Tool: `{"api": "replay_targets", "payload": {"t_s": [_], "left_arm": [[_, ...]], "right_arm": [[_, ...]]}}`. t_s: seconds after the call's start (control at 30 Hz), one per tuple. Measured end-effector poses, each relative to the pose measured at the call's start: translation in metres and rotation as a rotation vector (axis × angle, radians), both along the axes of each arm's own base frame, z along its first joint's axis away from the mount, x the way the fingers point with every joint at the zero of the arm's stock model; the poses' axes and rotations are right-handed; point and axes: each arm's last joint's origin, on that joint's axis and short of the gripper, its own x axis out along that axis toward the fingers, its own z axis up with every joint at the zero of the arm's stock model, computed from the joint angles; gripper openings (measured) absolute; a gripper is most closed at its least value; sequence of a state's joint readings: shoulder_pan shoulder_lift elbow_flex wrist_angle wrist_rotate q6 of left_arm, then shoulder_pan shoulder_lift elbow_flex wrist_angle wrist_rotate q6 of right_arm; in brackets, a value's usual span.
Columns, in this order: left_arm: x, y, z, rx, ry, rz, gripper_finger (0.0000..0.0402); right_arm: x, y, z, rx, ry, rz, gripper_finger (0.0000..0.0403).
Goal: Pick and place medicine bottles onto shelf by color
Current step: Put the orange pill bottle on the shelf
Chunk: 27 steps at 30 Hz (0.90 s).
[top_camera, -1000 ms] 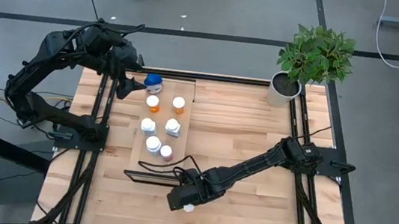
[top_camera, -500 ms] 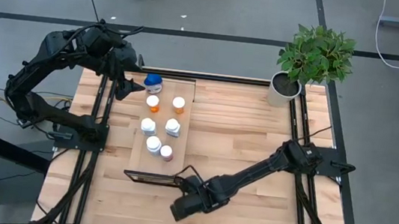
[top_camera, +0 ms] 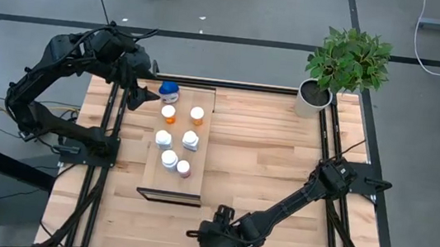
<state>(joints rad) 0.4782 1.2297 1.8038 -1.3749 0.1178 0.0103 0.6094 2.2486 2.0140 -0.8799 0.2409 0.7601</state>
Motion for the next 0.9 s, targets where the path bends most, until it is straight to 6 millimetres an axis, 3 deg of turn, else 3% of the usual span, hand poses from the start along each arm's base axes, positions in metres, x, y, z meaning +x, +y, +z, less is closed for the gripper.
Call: {"api": "replay_targets", "payload": {"t_s": [0.23, 0.9], "left_arm": [[-0.001, -0.001, -0.001, -0.012, 0.014, 0.005, 0.0355], [-0.001, -0.001, -0.001, -0.022, 0.011, 0.015, 0.0355]], "right_arm": [[0.004, -0.007, 0.001, -0.110, -0.051, -0.002, 0.0339], [0.006, -0.017, -0.035, -0.115, -0.021, 0.002, 0.0339]]}}
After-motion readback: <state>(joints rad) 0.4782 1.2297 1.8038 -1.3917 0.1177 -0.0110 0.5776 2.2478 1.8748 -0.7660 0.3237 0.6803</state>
